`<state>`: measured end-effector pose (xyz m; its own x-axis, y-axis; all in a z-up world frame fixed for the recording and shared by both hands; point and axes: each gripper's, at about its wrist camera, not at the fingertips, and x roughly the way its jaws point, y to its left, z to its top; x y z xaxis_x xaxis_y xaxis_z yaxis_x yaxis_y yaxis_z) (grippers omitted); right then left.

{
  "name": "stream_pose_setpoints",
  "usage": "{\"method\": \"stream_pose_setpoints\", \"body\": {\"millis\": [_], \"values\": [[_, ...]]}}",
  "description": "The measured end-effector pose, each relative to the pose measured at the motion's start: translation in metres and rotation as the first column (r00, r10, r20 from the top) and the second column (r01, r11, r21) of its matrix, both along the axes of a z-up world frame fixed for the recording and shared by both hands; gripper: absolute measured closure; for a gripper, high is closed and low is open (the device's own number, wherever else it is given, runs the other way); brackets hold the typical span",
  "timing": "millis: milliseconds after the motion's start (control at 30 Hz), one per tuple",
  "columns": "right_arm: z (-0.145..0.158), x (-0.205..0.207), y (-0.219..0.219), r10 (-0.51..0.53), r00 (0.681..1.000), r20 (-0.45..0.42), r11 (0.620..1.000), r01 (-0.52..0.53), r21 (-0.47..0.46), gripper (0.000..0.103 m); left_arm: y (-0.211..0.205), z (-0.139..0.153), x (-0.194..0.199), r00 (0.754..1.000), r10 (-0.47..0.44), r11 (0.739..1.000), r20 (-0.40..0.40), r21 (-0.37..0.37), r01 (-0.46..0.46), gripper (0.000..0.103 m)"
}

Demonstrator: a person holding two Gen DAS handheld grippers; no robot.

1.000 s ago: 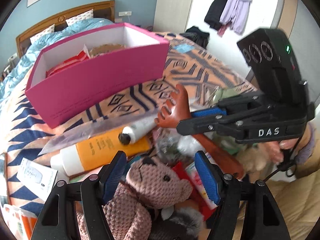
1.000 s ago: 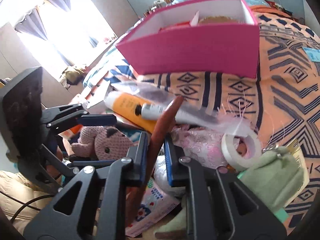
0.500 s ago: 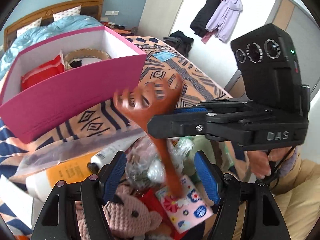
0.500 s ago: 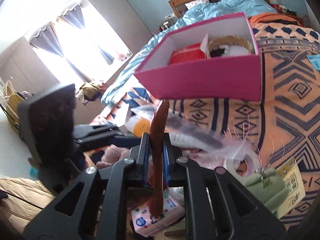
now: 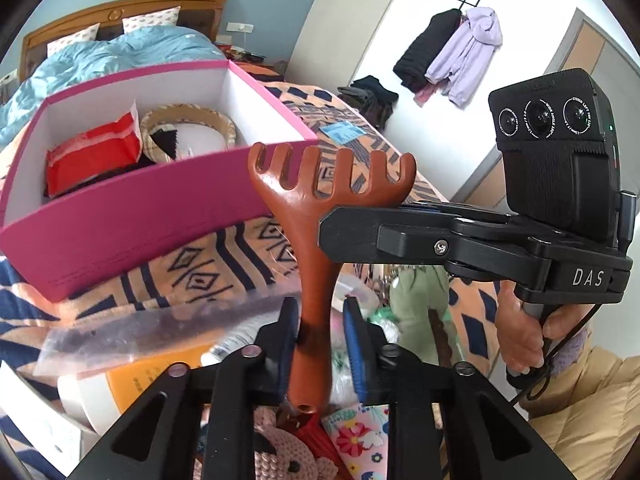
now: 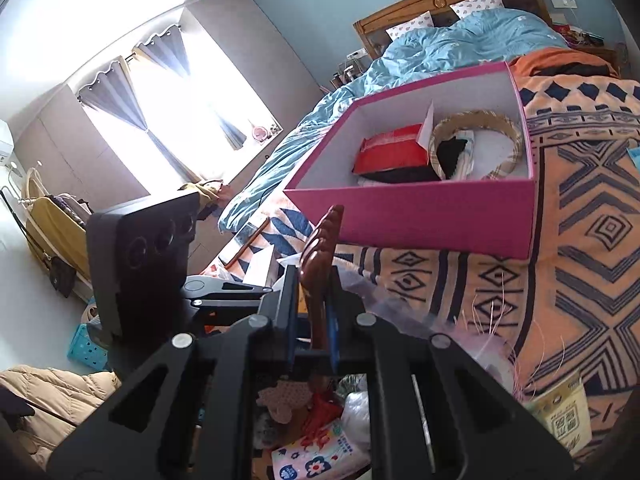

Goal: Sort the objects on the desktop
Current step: 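Grasp the brown comb with the left tool while the right tool holds it, then carry the brown comb with both tools over the pink box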

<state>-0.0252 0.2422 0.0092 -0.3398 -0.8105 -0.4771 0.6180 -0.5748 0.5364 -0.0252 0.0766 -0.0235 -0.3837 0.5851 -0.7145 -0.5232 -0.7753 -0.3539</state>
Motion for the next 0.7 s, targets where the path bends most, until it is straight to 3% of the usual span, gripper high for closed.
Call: {"method": "stream_pose_setpoints", "body": {"millis": [700], "values": [[0.03, -0.042, 0.004, 0.005, 0.999, -0.048, 0.998, -0.008, -0.061, 0.089, 0.007, 0.033, -0.034, 0.996, 0.035, 0.997, -0.086, -0.061, -0.04, 0.088]]}}
